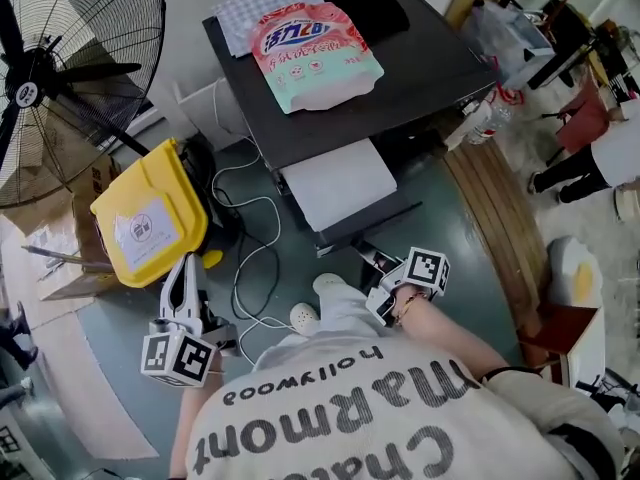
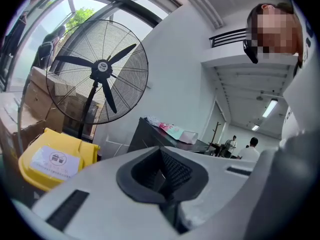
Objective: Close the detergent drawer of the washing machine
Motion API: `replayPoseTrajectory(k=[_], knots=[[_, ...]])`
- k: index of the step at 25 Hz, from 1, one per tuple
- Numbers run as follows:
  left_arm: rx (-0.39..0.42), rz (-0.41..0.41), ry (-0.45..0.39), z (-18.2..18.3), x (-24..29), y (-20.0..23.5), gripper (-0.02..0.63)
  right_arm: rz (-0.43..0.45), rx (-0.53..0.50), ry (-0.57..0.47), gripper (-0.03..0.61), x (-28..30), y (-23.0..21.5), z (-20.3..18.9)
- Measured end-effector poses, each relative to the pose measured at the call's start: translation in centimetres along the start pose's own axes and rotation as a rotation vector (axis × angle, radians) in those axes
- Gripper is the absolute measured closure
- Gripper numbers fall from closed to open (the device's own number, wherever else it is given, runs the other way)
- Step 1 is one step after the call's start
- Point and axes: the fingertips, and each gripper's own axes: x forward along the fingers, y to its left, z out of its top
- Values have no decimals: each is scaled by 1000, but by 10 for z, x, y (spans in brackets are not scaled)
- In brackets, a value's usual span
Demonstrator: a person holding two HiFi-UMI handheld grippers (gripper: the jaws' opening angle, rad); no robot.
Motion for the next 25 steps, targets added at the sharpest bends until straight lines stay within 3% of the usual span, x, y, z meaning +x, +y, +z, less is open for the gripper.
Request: replayPoseTrajectory(k=[12, 18, 21, 25], knots=[[6, 29, -15, 3, 16, -7, 606, 47, -19, 87, 506, 14, 5, 5], [13, 23, -18, 5, 19, -10, 606, -5, 7, 95, 507, 13, 4, 5], [12, 28, -25, 7, 18, -7, 606, 30, -9, 97, 508, 17, 7, 6], [12, 34, -28, 9, 17, -8, 606, 12, -2, 98, 508, 18, 7, 7]])
